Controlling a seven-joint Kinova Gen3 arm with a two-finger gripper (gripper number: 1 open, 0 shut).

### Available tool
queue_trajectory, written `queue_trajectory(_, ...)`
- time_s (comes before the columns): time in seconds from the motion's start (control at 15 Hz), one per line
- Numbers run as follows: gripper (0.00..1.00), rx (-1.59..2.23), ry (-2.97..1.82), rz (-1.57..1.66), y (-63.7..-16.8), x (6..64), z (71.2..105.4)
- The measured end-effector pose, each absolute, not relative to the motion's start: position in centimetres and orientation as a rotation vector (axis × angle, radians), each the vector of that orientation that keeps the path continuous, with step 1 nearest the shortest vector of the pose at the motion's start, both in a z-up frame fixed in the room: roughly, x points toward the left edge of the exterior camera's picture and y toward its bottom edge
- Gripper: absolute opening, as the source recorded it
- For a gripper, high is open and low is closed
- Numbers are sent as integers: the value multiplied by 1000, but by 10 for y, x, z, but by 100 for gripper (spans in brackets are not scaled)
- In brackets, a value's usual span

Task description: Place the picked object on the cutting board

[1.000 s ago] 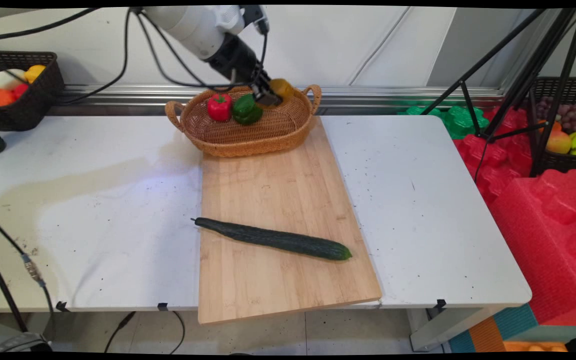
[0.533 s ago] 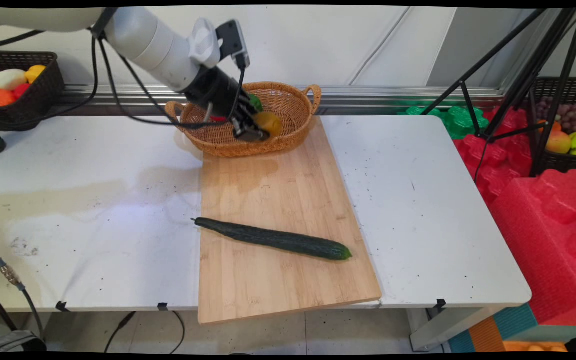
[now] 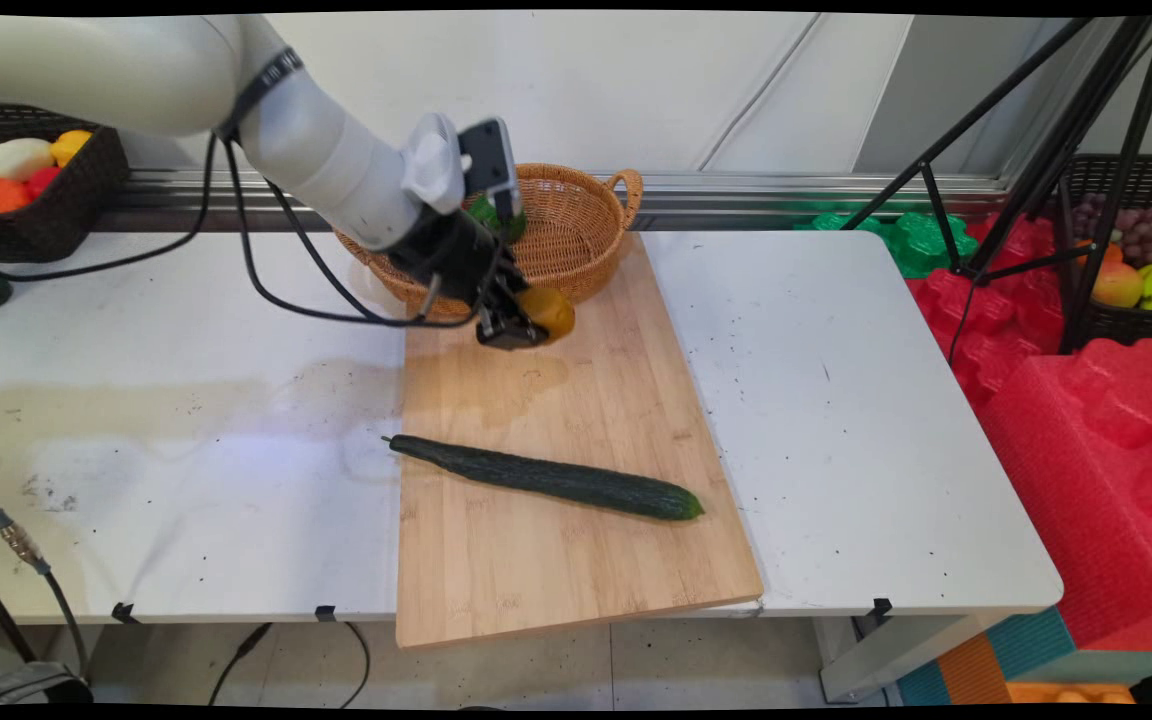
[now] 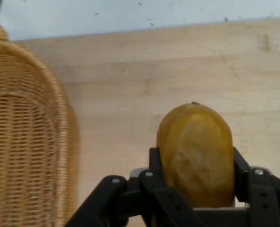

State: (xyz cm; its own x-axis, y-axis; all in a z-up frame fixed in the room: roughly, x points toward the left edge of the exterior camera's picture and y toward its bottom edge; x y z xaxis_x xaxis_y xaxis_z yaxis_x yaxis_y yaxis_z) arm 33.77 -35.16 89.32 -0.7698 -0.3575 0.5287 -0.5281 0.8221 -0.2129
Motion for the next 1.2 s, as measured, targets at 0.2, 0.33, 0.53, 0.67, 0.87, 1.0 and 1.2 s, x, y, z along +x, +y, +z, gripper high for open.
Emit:
queue_trajectory(0.2,0,639,-2551,461,-354,329,878)
queue_trajectory(0.33,0,633,-2561,445,-356,324,866)
queue_trajectory(0.53,0,630,-2574,429,-361,319,849)
queue_trajectory(0.67,0,625,-2583,421,-365,317,839)
queue_trajectory(0.87,0,617,-2598,404,-372,314,824)
queue_trajectory(1.0,0,612,-2608,397,-376,313,815)
queue_trajectory(1.2,0,601,-2616,392,-380,313,807)
